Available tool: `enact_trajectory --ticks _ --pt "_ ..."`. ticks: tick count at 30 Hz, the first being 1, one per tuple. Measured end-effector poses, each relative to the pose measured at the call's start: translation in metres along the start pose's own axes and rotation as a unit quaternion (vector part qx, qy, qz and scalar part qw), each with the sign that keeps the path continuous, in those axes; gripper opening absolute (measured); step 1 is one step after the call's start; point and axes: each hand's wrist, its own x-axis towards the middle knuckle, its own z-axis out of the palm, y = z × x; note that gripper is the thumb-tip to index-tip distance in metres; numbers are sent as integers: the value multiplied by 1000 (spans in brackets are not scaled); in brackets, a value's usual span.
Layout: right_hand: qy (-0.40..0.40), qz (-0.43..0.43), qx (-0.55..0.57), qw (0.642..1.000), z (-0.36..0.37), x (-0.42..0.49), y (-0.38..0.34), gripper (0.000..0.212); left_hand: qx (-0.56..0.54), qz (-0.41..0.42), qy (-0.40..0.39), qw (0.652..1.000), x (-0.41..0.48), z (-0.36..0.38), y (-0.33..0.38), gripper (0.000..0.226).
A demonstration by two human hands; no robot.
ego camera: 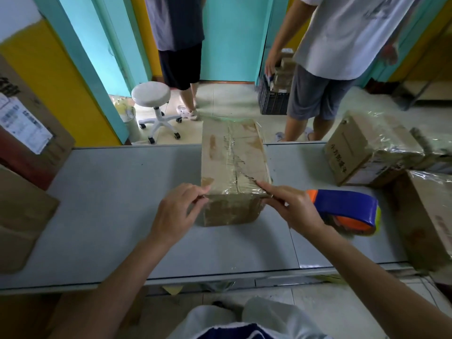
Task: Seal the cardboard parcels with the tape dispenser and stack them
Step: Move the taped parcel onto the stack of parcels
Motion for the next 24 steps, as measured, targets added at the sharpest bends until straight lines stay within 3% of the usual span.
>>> enact_trajectory --ticks 4,8,9,11,13,14,16,19,22,24 --pt "50 60 66 995 7 -1 -12 45 -16 -6 43 999 3 9 7 12" --pt "-85 154 126 976 -20 -2 -9 77 -20 -22 33 999 0 5 6 10" --pt "-107 191 79 973 -33 -1 0 88 -18 -24 32 999 -1 3 5 10" --pt "-167 256 -133 943 -61 -2 29 99 -27 -32 33 999 -3 -1 5 11" --pt "-293 328 -289 850 -84 -6 53 104 -38 -36 36 998 -3 0 7 11" --pt "-346 363 -297 813 -92 -7 61 104 -44 -37 37 998 -2 3 9 11" --pt "-386 420 -262 778 -101 -2 73 96 -53 -47 37 997 1 7 13 12" --pt "-389 462 -232 763 -106 10 84 79 -65 -65 32 995 1 6 13 13" --pt "-395 488 -218 747 -104 6 91 80 -59 -65 15 996 -1 0 8 18" --pt "-378 489 -203 759 -103 2 90 78 -48 -62 11 997 0 -3 4 27"
